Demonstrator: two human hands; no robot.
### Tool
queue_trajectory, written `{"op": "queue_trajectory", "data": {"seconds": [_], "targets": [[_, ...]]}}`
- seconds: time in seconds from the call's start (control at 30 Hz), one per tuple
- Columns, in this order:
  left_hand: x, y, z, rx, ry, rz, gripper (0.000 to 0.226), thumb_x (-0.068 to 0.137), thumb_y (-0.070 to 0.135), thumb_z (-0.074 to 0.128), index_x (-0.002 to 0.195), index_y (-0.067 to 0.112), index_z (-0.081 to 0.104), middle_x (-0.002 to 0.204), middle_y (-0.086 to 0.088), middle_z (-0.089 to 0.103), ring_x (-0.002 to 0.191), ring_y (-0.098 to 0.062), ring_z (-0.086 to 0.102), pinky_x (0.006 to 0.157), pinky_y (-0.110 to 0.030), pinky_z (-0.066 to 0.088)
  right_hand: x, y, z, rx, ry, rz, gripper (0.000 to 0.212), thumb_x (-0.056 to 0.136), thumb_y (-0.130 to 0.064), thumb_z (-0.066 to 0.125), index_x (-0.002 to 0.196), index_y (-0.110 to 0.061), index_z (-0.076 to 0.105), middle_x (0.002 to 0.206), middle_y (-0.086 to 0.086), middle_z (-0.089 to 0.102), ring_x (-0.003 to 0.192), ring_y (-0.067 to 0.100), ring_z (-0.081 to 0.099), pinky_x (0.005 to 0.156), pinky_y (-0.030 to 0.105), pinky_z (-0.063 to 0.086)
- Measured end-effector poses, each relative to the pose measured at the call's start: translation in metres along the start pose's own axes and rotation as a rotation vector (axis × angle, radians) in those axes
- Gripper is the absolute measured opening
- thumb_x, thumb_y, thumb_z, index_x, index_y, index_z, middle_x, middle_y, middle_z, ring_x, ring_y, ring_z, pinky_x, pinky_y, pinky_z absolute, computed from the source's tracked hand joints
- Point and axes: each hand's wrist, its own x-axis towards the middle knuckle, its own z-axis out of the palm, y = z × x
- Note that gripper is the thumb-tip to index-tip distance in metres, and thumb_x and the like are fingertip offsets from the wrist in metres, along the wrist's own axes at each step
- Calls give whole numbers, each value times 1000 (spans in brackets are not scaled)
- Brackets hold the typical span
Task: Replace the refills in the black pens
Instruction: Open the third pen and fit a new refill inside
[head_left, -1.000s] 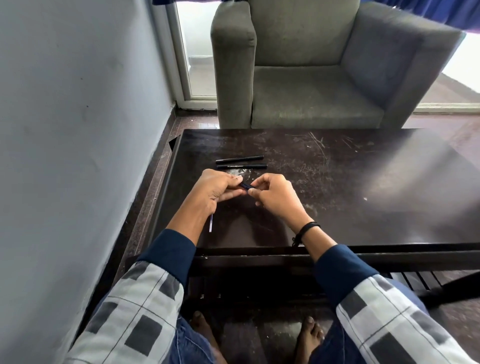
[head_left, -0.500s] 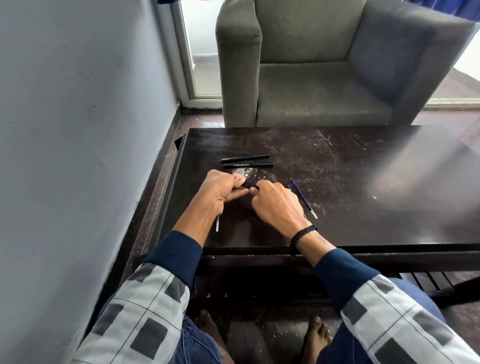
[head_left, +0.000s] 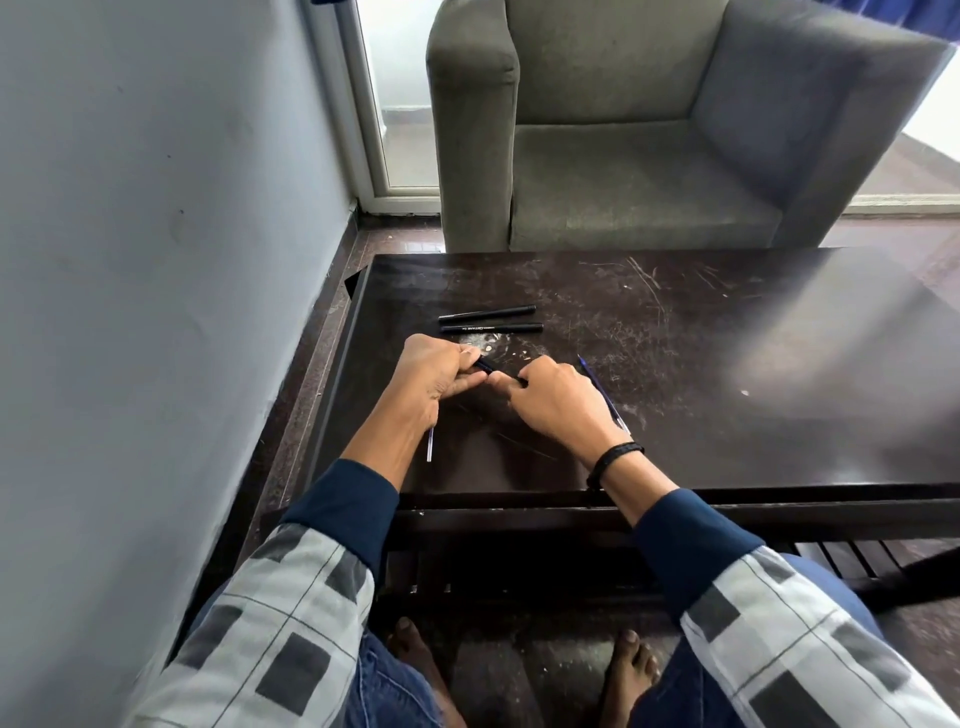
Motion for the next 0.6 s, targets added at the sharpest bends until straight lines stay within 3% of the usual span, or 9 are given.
{"op": "queue_trajectory", "data": {"seconds": [0.13, 0.2, 0.27, 0.37, 0.5, 0.6], "targets": [[9, 0, -5, 131, 67, 93, 12, 93, -2, 63, 82, -4, 68, 86, -26, 71, 55, -23, 72, 53, -20, 57, 7, 10, -4, 33, -119, 46, 41, 100, -51, 47, 106, -17, 69, 108, 12, 73, 100, 34, 68, 92, 42, 55], [18, -2, -8, 274, 142, 157, 18, 90, 3, 66, 74, 8, 70, 84, -19, 73, 59, -22, 74, 64, -28, 62, 11, 17, -6, 116, -145, 59, 33, 100, -43, 50, 98, -17, 69, 87, 9, 75, 79, 29, 72, 87, 42, 59], [20, -3, -9, 510, 197, 215, 19, 88, 12, 68, 70, 18, 73, 75, -7, 75, 61, -18, 75, 79, -35, 62, 15, 21, -9, 284, -143, 102, 27, 100, -36, 54, 89, -14, 67, 69, 5, 70, 59, 22, 68, 73, 38, 61], [11, -6, -1, 810, 155, 259, 10, 88, 19, 67, 84, 17, 76, 73, -3, 76, 68, -13, 74, 87, -34, 58, 18, 22, -15, 563, -85, 165, 22, 98, -29, 61, 85, -13, 69, 80, 3, 66, 59, 16, 64, 56, 30, 57], [6, -10, 8, 971, 94, 336, 9, 87, 23, 69, 96, 21, 71, 100, -8, 73, 85, -26, 73, 89, -40, 57, 16, 15, -24, 906, -81, 264, 20, 98, -24, 65, 91, -7, 73, 88, 1, 61, 69, 14, 57, 66, 31, 62], [5, -10, 9, 1029, 79, 370, 24, 86, 28, 72, 108, 22, 69, 105, -8, 72, 90, -28, 72, 90, -37, 55, 18, 18, -27, 967, -57, 305, 20, 96, -25, 68, 98, -7, 77, 84, 1, 59, 69, 11, 56, 61, 24, 57]]}}
